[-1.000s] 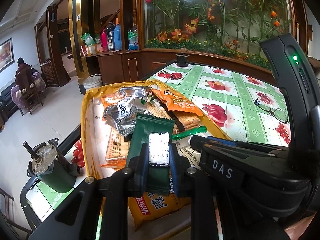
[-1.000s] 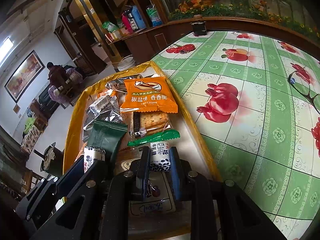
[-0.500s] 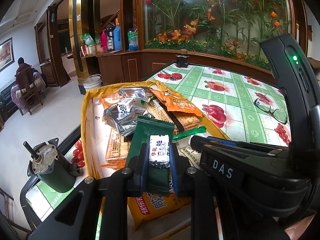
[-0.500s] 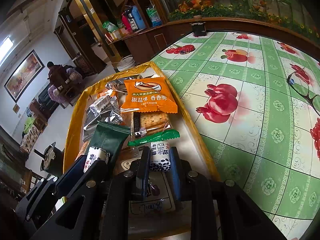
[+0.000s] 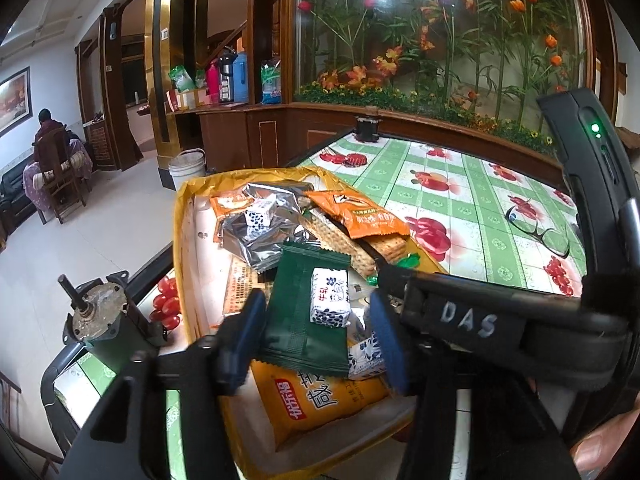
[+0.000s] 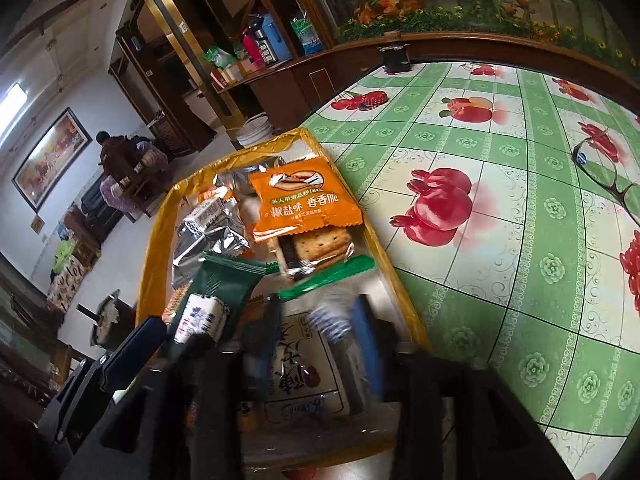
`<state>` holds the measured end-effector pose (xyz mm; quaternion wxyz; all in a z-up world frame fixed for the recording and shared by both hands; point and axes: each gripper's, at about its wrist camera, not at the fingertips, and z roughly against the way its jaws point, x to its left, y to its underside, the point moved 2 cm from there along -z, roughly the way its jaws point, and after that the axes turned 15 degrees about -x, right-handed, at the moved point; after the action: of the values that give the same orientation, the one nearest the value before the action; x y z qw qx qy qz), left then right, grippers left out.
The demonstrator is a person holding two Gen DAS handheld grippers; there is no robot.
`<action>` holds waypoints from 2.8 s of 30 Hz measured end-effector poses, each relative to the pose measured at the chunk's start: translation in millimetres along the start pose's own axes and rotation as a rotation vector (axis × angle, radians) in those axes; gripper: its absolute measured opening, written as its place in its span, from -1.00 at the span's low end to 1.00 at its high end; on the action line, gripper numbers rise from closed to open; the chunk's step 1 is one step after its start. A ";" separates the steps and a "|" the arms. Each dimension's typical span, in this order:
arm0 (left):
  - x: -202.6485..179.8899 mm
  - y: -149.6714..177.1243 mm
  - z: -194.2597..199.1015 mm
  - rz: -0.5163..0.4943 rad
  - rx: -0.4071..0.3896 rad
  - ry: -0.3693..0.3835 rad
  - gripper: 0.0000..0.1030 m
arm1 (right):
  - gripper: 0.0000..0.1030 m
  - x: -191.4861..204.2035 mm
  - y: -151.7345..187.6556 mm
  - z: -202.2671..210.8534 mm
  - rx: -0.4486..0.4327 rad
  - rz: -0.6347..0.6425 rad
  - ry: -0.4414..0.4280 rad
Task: Organize snacks
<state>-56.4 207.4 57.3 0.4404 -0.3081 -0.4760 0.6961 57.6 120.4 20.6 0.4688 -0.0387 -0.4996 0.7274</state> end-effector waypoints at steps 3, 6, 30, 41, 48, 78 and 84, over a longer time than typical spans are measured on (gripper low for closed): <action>-3.0 -4.1 8.4 -0.015 -0.017 0.003 0.13 | 0.00 -0.8 -4.7 6.8 -0.021 -0.002 -0.010; -1.8 -9.3 21.4 -0.010 -0.049 -0.002 0.54 | 0.00 1.8 -10.6 17.7 -0.045 -0.004 -0.016; 6.2 21.1 110.6 -0.038 -0.075 -0.009 1.00 | 0.99 -3.0 73.8 169.5 -0.171 0.324 -0.015; -2.2 11.3 110.1 -0.074 -0.103 -0.046 1.00 | 0.99 -24.4 63.1 186.6 -0.278 0.283 0.043; -4.3 17.1 94.8 -0.085 -0.052 -0.068 1.00 | 0.99 -9.9 63.0 199.3 -0.395 0.359 0.079; -11.7 24.2 102.4 -0.144 -0.036 -0.136 1.00 | 0.99 -19.4 67.7 182.2 -0.256 0.236 -0.021; -7.1 27.0 96.7 -0.124 -0.013 -0.136 1.00 | 0.99 -19.5 68.3 181.0 -0.252 0.236 -0.017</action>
<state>-144.1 158.8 66.6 0.4470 -0.2329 -0.5275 0.6839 -70.5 -22.8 50.5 0.3674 -0.1492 -0.5828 0.7093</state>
